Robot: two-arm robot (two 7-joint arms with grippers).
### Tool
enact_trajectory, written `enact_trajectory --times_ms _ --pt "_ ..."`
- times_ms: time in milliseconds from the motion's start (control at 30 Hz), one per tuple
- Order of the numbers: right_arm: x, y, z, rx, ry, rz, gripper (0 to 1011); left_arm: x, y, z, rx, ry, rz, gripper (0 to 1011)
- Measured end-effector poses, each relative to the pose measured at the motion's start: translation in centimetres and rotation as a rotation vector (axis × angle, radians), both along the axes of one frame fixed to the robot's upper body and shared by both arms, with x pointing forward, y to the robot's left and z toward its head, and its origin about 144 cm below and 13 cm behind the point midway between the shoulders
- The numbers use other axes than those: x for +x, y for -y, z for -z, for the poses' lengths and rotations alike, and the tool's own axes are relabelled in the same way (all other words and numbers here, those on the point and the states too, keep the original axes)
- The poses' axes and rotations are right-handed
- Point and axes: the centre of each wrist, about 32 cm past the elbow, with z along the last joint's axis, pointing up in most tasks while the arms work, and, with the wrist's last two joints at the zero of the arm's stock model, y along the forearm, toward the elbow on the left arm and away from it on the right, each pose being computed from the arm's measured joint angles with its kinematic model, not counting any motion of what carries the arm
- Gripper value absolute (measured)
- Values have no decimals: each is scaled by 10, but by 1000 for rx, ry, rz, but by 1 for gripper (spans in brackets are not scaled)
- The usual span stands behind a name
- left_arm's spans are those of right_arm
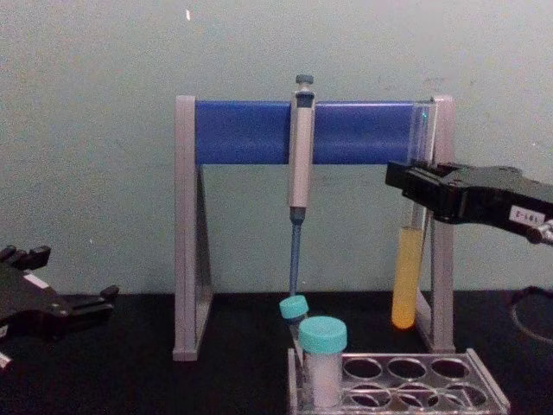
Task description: Pick up the test tube from the test tube rack, shake it, then place it back into the test tube rack.
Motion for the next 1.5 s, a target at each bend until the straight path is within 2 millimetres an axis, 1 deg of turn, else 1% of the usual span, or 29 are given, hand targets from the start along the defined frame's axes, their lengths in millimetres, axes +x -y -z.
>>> enact_trajectory --times_ms 167,333,500,533,700,800,900,933,967,1100,1200,1400,1500 --pt "-4 5 -3 -9 7 21 235 0 0 0 0 0 0 1001" --pt "-13 12 -6 -23 14 46 235 0 0 0 0 0 0 1001" --pt "-30 19 -8 -38 7 62 235 0 0 0 0 0 0 1001" --pt "-36 19 -9 -43 0 57 235 0 0 0 0 0 0 1001" --pt "-49 17 -9 -44 -19 26 235 0 0 0 0 0 0 1001" --pt "-52 11 -8 -35 -27 -16 235 0 0 0 0 0 0 1001" --pt "-50 6 -8 -26 -29 -45 235 0 0 0 0 0 0 1001" --pt "-46 -1 -7 -18 -31 -73 235 0 0 0 0 0 0 1001" --pt "-46 -1 -7 -18 -31 -73 235 0 0 0 0 0 0 1001" --pt "-32 -10 -5 -8 -23 -106 235 0 0 0 0 0 0 1001" --pt "-22 -14 -5 -7 -13 -109 235 0 0 0 0 0 0 1001" --pt "-7 -13 -5 -7 10 -84 235 0 0 0 0 0 0 1001" --pt "-4 -11 -6 -7 15 -67 235 0 0 0 0 0 0 1001"
